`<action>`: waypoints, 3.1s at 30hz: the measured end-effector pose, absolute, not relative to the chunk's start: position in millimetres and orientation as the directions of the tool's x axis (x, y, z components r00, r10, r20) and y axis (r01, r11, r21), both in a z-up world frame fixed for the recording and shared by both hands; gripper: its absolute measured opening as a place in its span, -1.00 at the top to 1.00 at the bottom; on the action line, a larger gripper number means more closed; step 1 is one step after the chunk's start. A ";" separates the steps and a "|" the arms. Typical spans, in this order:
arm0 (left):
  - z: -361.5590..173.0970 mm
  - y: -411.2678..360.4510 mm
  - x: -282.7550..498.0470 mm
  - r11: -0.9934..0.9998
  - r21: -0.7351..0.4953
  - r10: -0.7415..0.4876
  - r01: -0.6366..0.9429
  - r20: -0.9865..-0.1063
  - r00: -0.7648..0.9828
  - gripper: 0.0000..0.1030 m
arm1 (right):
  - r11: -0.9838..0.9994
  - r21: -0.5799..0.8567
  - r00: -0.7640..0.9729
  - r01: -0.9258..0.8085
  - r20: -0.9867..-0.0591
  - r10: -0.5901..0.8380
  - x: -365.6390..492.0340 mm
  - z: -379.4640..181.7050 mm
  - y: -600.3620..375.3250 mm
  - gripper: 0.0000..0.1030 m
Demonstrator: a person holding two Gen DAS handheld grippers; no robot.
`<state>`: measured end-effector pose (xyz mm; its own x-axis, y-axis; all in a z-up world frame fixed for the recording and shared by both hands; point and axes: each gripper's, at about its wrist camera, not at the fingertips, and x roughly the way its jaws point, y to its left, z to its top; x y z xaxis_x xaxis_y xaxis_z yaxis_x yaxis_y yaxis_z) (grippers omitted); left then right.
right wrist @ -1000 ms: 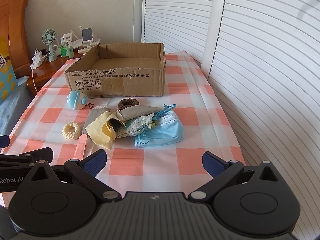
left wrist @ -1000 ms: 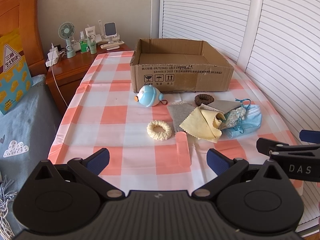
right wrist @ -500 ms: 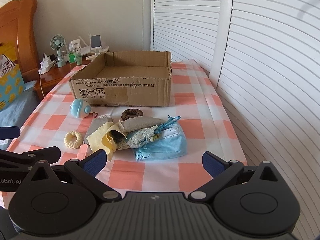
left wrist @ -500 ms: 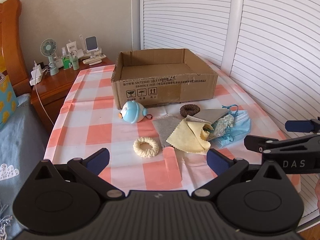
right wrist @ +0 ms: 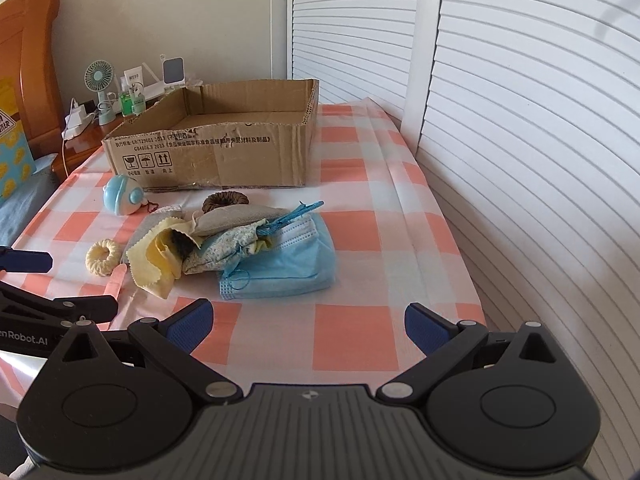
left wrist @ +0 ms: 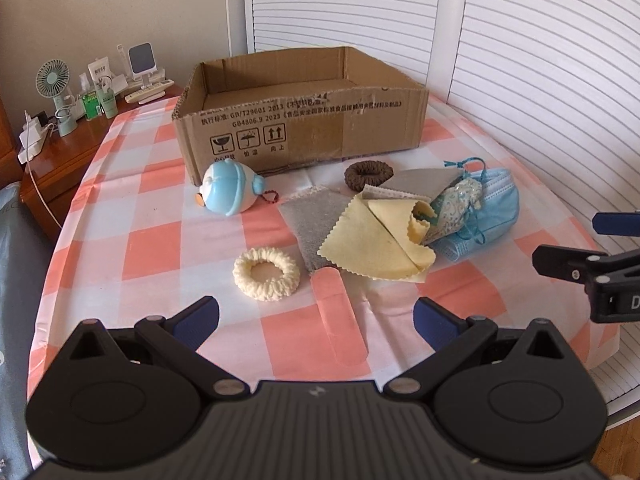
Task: Organize soft objects
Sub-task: 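Move the right tool toward the blue face mask on the pile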
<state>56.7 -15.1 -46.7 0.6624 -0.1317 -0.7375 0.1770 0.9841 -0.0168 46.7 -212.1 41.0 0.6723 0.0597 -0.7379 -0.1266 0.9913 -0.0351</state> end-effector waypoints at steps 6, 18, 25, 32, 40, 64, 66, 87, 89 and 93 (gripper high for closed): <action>-70.6 -13.3 68.6 0.984 -0.037 -0.138 0.173 -0.774 0.617 -0.99 | 0.991 -0.027 0.664 -0.128 -0.745 0.065 48.6 33.8 -214.8 -1.00; -73.1 18.2 57.4 0.990 -0.019 -0.104 0.141 -0.771 0.628 -1.00 | 0.984 -0.025 0.637 -0.177 -0.765 0.095 52.4 16.5 -206.7 -1.00; -74.1 27.6 57.9 0.994 -0.018 -0.085 0.111 -0.768 0.635 -1.00 | 0.981 -0.031 0.617 -0.191 -0.781 0.096 52.0 3.0 -204.3 -1.00; -73.3 22.0 57.6 0.993 0.010 -0.072 0.121 -0.758 0.648 -0.99 | 0.976 -0.062 0.643 -0.211 -0.760 0.091 46.6 -1.7 -202.9 -1.00; -70.5 5.5 55.4 0.982 0.028 -0.108 0.189 -0.732 0.672 -0.84 | 0.974 -0.061 0.651 -0.216 -0.753 0.097 44.9 -2.3 -204.3 -1.00; -62.8 -7.6 48.2 0.957 -0.006 -0.204 0.291 -0.728 0.654 0.62 | 0.968 -0.064 0.670 -0.244 -0.732 0.120 41.9 -4.0 -206.1 -1.00; -62.4 -2.3 44.2 0.958 0.000 -0.195 0.285 -0.730 0.655 0.62 | 0.968 -0.064 0.671 -0.241 -0.732 0.119 41.9 -4.1 -205.8 -1.00; -64.8 24.9 39.0 0.973 -0.036 -0.185 0.228 -0.716 0.673 0.62 | 0.961 -0.085 0.673 -0.262 -0.730 0.119 55.0 -3.8 -199.5 -1.00; -65.0 27.4 39.0 0.974 -0.040 -0.184 0.224 -0.716 0.673 0.62 | 0.960 -0.084 0.671 -0.268 -0.731 0.123 60.3 -5.1 -199.1 -1.00; -64.8 27.5 39.5 0.974 -0.039 -0.182 0.222 -0.717 0.673 0.61 | 0.953 -0.105 0.671 -0.285 -0.732 0.120 65.3 -3.0 -200.0 -1.00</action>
